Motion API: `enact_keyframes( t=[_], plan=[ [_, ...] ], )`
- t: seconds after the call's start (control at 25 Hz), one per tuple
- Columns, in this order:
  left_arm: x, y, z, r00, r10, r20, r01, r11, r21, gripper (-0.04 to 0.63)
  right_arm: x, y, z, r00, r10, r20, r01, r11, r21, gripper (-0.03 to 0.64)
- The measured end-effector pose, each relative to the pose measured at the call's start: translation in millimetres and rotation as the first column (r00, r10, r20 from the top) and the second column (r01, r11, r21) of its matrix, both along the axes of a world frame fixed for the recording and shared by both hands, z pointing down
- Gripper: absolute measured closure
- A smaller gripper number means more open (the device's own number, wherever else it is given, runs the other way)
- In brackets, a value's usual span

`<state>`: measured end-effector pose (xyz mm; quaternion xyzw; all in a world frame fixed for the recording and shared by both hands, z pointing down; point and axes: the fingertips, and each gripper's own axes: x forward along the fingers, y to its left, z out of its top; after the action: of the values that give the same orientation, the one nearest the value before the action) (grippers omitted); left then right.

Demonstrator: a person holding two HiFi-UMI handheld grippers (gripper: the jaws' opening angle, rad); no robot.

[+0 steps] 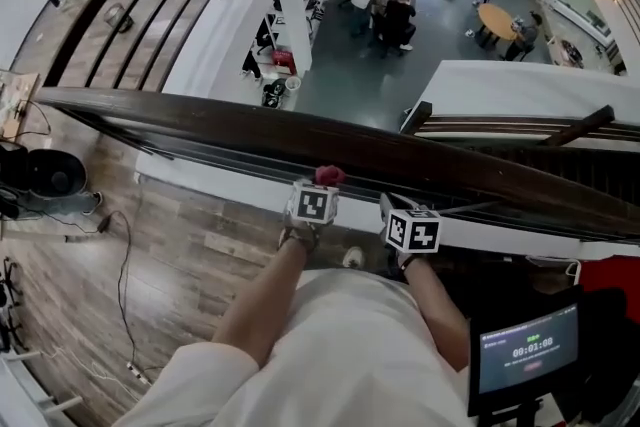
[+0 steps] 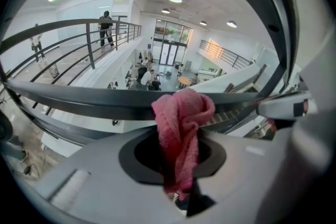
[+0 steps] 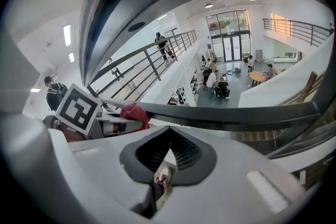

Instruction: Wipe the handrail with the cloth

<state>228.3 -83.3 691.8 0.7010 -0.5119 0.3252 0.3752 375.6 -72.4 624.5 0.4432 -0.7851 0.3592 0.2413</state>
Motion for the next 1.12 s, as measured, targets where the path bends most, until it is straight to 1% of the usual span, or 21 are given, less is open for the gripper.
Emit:
enact_keyframes(
  t=[0.08,0.16,0.24,0.32,0.48,0.6,0.88,1.04,1.12],
  plan=[
    [6,-2,-1,1.0,0.017,-0.022,-0.016,1.0,0.005,0.508,2,-5,-2,0.999,0.034,0.01,-0.034,0.999,-0.002,0.614],
    [0,-2,-2,0.999,0.034,-0.009,-0.034,0.999,0.009,0.508,-3,-5,-2,0.998,0.057,0.02,-0.057,0.998,-0.001,0.614],
    [-10,2,-1,0.999,0.047,-0.008,-0.047,0.999,-0.008,0.506,-13,-3,-3,0.998,0.061,0.021,-0.061,0.998,0.007,0.614],
    [-15,4,0,0.998,0.06,-0.03,-0.061,0.998,-0.017,0.508,-23,-1,-4,0.997,0.072,0.019,-0.072,0.997,0.009,0.614],
    [-28,-1,-2,0.995,0.097,-0.034,-0.097,0.995,-0.001,0.508,-39,2,-4,0.994,0.102,0.023,-0.102,0.995,0.003,0.614],
    [-34,0,-1,0.991,0.121,-0.052,-0.122,0.992,-0.015,0.508,-49,4,-4,0.993,0.117,0.017,-0.117,0.993,0.001,0.614],
    [-50,-3,-1,0.983,0.178,-0.049,-0.179,0.984,-0.004,0.508,-68,4,-4,0.987,0.16,0.001,-0.16,0.987,-0.003,0.614],
    [-54,5,5,0.982,0.158,-0.108,-0.163,0.986,-0.04,0.508,-80,5,-2,0.987,0.161,-0.008,-0.161,0.987,-0.007,0.614],
    [-59,4,5,0.982,0.151,-0.11,-0.155,0.987,-0.036,0.506,-86,5,0,0.987,0.158,-0.014,-0.158,0.987,-0.009,0.614]
  ],
)
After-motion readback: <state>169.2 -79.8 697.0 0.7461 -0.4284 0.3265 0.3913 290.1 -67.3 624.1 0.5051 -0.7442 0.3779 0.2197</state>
